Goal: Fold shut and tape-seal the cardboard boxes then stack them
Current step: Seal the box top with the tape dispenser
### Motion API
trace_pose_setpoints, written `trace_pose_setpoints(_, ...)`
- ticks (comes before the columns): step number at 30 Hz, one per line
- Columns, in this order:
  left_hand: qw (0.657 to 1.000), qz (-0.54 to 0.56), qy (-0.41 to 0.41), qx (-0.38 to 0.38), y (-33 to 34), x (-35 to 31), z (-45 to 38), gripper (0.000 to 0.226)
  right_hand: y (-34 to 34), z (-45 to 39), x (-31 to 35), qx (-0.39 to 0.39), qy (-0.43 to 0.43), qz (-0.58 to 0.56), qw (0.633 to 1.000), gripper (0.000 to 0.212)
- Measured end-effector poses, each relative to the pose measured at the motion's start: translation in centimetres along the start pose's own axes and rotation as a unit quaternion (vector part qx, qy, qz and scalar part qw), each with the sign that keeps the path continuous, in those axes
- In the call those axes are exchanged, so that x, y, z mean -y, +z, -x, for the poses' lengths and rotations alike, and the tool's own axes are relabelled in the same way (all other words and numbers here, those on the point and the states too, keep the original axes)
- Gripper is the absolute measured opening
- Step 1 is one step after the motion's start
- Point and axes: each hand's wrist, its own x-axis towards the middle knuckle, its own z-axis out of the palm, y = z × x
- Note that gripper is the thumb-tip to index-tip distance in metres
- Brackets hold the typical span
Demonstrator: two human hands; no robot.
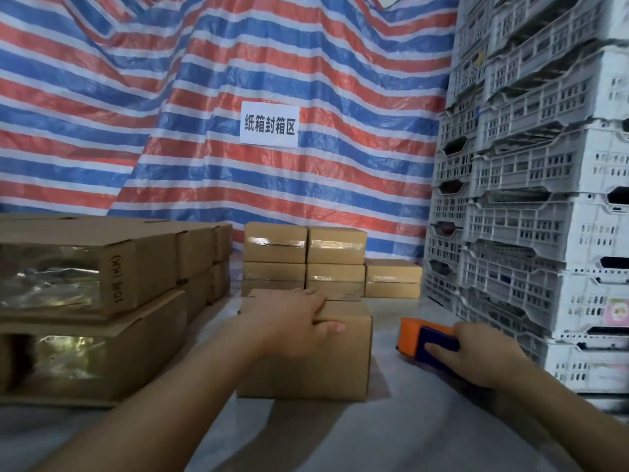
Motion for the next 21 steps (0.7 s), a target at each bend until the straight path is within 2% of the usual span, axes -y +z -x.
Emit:
trace_pose_setpoints(3,0.999,0.037,-0.011,-0.016,0.3,0.2,0.0,0.063,-2.3,-1.5,1.1,-0.063,0.024,-0.158,0.985,0.053)
trace_pose_setpoints(8,0.998,0.038,-0.009,-0.056,0.8,0.4,-0.1,0.054,-9.6,-3.7,5.6,-0.128,0.027,-0.420,0.898,0.053)
trace_pose_setpoints(10,0.997,0.031,-0.002,-0.065,0.8,0.4,-0.1,0.053,-12.1,-4.0,7.8,-0.096,0.030,-0.500,0.860,0.056)
trace_pose_setpoints(13,0.997,0.021,-0.004,-0.071,0.8,0.3,-0.1,0.053,-14.2,-4.2,10.7,-0.004,0.010,-0.571,0.821,0.068)
trace_pose_setpoints(15,0.997,0.028,-0.011,-0.071,0.7,0.4,-0.1,0.052,-14.7,-4.2,12.3,0.045,-0.021,-0.601,0.798,0.065)
trace_pose_setpoints(19,0.995,0.078,-0.010,-0.060,0.4,0.4,0.1,0.051,-14.8,-4.6,14.2,0.138,-0.073,-0.620,0.769,0.052)
trace_pose_setpoints(21,0.988,0.142,-0.021,-0.047,0.1,0.3,0.1,0.057,-14.8,-4.8,14.4,0.163,-0.096,-0.620,0.761,0.053)
